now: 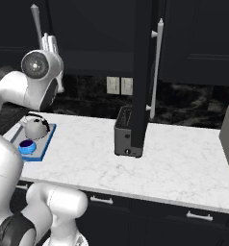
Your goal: Pick the kettle from the counter and place it on the tray. Then pick the mug from the cabinet and place it on the tray. Then close the cabinet doors.
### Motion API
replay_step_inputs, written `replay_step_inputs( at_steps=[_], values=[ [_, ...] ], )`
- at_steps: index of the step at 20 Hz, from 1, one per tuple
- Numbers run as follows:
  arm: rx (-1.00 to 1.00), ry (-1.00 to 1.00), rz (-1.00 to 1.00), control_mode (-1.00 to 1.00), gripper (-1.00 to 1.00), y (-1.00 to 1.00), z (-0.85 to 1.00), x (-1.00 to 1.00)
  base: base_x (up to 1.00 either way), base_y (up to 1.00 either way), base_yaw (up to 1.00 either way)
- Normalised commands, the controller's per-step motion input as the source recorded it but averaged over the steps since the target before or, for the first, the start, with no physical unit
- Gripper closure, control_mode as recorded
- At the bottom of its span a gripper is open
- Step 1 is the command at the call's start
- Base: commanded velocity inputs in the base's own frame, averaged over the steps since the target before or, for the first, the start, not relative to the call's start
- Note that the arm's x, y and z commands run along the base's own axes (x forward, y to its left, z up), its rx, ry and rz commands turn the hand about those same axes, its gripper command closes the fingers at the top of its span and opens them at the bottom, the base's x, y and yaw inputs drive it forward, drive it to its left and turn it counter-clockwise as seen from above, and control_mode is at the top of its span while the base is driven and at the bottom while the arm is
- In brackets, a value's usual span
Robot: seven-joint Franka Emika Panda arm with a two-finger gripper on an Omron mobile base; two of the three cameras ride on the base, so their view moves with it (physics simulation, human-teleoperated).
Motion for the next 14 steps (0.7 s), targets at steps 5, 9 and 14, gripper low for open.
replay_step_inputs(
  at_steps=[5, 9, 14],
  values=[
    [-0.13, 0.0, -0.16, -1.0, -1.0, -0.24, 0.0, -0.68, 0.0, 0.0, 0.0],
    [-0.12, 0.0, -0.17, -1.0, -1.0, -0.22, 0.0, -0.57, 0.0, 0.0, 0.0],
    [-0.11, 0.03, -0.21, -1.0, -1.0, -0.32, 0.0, -0.49, 0.0, 0.0, 0.0]
  ],
)
